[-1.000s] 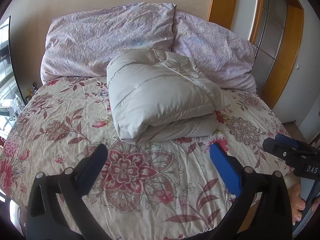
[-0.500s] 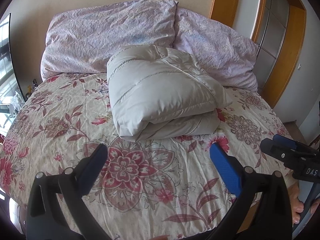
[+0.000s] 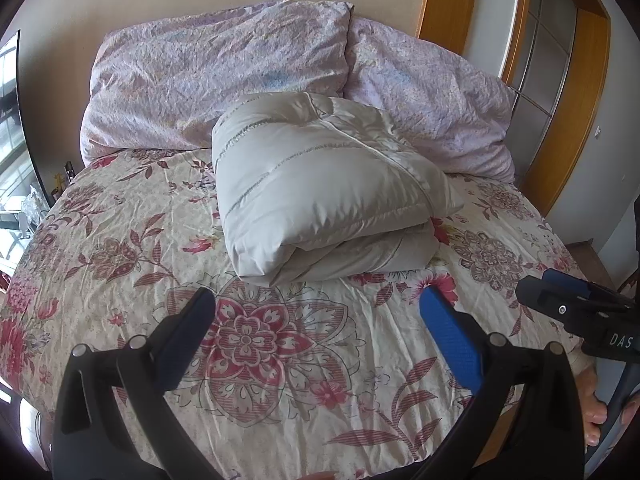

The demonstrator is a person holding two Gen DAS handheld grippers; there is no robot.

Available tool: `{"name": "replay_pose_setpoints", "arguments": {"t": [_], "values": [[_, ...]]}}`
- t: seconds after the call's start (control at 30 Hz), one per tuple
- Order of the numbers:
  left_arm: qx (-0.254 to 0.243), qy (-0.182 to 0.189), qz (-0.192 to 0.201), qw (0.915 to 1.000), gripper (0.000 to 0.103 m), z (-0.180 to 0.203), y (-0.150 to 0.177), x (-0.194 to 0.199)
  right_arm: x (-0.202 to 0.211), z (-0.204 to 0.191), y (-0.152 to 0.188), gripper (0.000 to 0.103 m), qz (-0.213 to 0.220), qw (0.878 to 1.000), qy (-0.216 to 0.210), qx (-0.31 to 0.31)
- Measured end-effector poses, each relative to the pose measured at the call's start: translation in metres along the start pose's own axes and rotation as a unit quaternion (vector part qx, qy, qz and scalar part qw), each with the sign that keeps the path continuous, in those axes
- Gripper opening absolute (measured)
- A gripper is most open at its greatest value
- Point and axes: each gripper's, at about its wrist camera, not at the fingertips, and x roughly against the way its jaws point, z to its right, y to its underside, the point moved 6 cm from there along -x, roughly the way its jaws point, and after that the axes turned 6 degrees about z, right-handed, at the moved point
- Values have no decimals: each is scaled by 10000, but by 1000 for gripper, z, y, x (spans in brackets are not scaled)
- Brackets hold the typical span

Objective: Fold large clothes

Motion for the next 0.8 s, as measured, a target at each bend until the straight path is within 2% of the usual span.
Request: {"name": "replay_pose_setpoints", "arguments": {"t": [0.8], "values": [[-30,-15,-21,10000,101,-1,0,-2,-4,0,1,101,-36,10000,-14,-29]]}}
